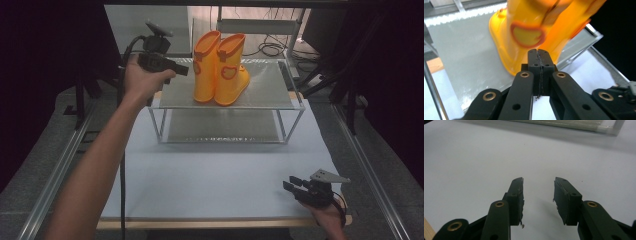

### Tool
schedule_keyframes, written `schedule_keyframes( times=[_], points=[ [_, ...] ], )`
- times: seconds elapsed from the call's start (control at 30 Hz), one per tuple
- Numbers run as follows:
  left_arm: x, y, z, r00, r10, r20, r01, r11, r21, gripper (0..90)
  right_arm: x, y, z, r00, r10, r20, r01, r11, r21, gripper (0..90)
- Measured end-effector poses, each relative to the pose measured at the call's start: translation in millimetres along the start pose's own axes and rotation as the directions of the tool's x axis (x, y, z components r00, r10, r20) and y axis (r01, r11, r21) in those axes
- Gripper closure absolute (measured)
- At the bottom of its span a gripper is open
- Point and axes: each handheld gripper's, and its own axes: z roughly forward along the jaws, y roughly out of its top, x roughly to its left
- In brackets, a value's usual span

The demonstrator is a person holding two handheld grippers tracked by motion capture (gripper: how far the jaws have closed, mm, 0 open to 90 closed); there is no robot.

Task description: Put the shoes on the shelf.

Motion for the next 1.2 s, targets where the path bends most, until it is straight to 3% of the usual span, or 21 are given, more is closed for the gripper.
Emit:
schedule_keyframes(
  times=[0.5,0.7,1.0,1.2],
  points=[
    [26.1,-28.4,58.0,0.999,-0.014,-0.043,0.018,0.9961,0.086,89.8,-1.3,-0.9,-0.6,0.9999,0.009,0.006,-0.009,1.0,0.002,58.5],
    [36.0,-35.6,79.6,0.9965,-0.034,-0.076,0.041,0.9953,0.088,89.8,-2.1,-1.6,-0.1,0.9999,0.009,0.005,-0.009,1.0,0.006,58.6],
    [39.0,-35.7,102.3,0.9967,-0.063,-0.052,0.067,0.9949,0.076,89.8,-3.8,-3.1,1.4,0.9999,0.009,0.007,-0.01,1.0,0.009,58.7],
    [36.5,-33.1,103.2,0.997,-0.071,-0.033,0.073,0.9944,0.077,89.9,-5.2,-4.1,1.8,0.9999,0.015,0.008,-0.015,1.0,0.013,58.9]
  ],
)
